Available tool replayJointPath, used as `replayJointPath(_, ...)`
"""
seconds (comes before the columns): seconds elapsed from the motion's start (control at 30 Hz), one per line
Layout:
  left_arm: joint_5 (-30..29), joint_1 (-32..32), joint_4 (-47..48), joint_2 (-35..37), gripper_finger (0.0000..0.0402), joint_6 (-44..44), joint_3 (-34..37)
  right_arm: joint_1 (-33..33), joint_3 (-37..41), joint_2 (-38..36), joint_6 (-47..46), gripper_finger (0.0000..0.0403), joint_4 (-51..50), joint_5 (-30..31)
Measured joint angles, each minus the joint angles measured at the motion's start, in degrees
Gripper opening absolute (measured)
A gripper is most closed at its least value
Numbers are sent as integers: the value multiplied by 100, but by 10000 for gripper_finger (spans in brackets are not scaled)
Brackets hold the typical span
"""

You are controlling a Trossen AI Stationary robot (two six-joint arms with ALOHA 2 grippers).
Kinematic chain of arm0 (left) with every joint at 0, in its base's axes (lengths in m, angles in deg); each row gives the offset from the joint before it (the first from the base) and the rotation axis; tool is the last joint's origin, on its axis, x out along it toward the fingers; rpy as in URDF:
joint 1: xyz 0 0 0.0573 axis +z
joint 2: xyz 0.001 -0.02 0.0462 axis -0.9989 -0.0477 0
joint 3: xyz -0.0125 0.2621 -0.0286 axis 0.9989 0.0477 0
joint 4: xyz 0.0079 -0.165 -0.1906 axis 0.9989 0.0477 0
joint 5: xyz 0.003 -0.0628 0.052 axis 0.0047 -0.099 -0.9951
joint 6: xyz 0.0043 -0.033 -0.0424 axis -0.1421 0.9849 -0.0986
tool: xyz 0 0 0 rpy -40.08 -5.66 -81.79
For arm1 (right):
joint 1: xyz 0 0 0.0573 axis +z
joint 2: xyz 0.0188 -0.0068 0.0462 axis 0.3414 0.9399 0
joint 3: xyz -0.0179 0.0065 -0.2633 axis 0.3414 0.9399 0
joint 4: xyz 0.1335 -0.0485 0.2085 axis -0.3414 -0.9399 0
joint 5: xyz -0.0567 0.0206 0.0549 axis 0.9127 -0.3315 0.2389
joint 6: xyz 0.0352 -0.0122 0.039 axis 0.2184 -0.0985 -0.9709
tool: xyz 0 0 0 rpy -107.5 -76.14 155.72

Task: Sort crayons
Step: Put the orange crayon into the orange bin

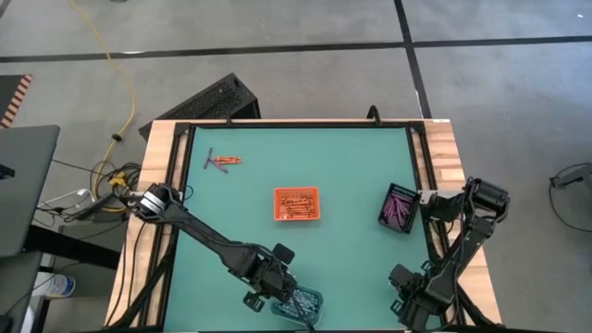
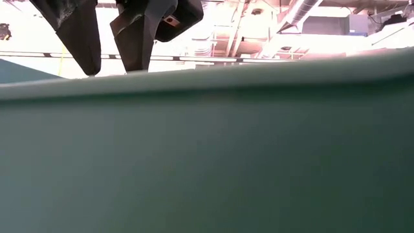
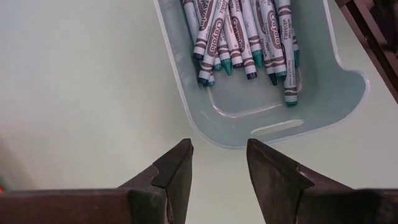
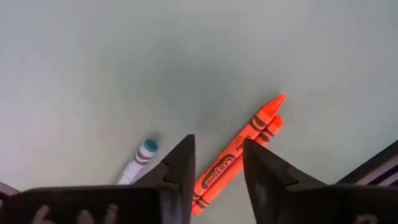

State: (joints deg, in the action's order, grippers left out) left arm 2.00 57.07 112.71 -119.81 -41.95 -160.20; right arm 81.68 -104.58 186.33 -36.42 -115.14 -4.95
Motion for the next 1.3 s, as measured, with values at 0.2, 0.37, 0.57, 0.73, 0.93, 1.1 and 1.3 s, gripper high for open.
replayJointPath(0.2,0,0,-2,0,142,0,0,-2,0,0,179,187,-50,14)
replayJointPath(0.37,2,0,0,0,142,7,0,-2,0,0,331,191,60,73)
replayJointPath(0.57,3,0,-2,0,142,7,0,-41,2,0,588,171,110,177)
replayJointPath(0.73,3,0,-1,0,142,9,0,-143,2,2,730,160,132,188)
replayJointPath(0.93,4,0,6,0,142,15,0,-201,4,3,796,152,208,352)
replayJointPath(1.1,4,0,20,0,142,18,0,-356,4,4,1141,144,760,514)
replayJointPath(1.3,4,0,17,0,142,15,0,-572,-232,0,1513,127,-36,197)
